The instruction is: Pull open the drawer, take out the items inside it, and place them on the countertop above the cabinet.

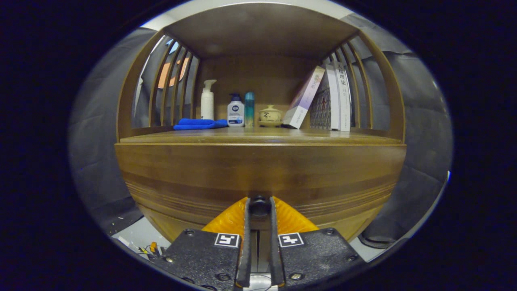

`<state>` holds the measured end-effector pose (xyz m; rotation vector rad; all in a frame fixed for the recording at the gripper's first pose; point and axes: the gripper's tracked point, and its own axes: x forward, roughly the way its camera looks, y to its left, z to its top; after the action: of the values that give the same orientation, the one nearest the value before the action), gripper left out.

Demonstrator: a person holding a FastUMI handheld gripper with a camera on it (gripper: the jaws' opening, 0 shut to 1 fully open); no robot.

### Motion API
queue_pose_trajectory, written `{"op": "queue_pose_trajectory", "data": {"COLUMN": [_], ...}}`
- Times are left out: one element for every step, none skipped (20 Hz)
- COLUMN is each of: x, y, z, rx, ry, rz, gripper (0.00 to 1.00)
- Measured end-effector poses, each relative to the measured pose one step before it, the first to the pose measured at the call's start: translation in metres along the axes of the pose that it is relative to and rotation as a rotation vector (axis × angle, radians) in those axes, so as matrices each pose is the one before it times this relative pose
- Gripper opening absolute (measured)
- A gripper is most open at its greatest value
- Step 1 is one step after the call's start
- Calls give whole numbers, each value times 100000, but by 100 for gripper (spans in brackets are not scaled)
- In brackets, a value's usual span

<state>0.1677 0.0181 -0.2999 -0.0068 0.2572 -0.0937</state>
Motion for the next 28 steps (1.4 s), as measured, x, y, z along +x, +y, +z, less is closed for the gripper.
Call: {"op": "queue_pose_trajectory", "data": {"x": [11,-48,-41,-84,-35,-51,-20,-91,-82,-156,-326,-601,-387,-309,-169,-267,-261,-298,-255,-446,-363,-351,-326,-420,-334,-465,-399,-445], "y": [-66,-17,-72,52,34,46,15,-54,-19,-23,-22,-23,20,16,9,-22,13,-12,-31,35,50,-56,-20,20,15,27,-41,-19], "z": [-11,0,29,-31,34,-37,51,-63,31,-99,-66,-148,-76,-92,-38,-82,-11,-128,-38,-180,-35,-108,-86,-104,-103,-119,-68,-185], "rx": [-190,115,87,488,-42,5,-309,-154,59,-48,-143,45,262,102,-128,193,-109,-92,-365,-372,162,159,142,184,167,82,-292,64], "ry": [131,250,348,177,9,146,90,181,-7,-95,-32,24,246,252,199,19,-61,-1,-63,-15,76,147,53,86,60,-79,47,47], "rz": [372,345,166,24,62,16,-30,26,-27,-100,-23,59,202,249,171,113,78,29,113,196,187,196,114,113,151,120,81,82], "gripper": [22,21,21,21,21,20,20,19,19,19,19,19,19,19,19,19,19,19,19,19,19,19,19,19,19,19,19,19]}}
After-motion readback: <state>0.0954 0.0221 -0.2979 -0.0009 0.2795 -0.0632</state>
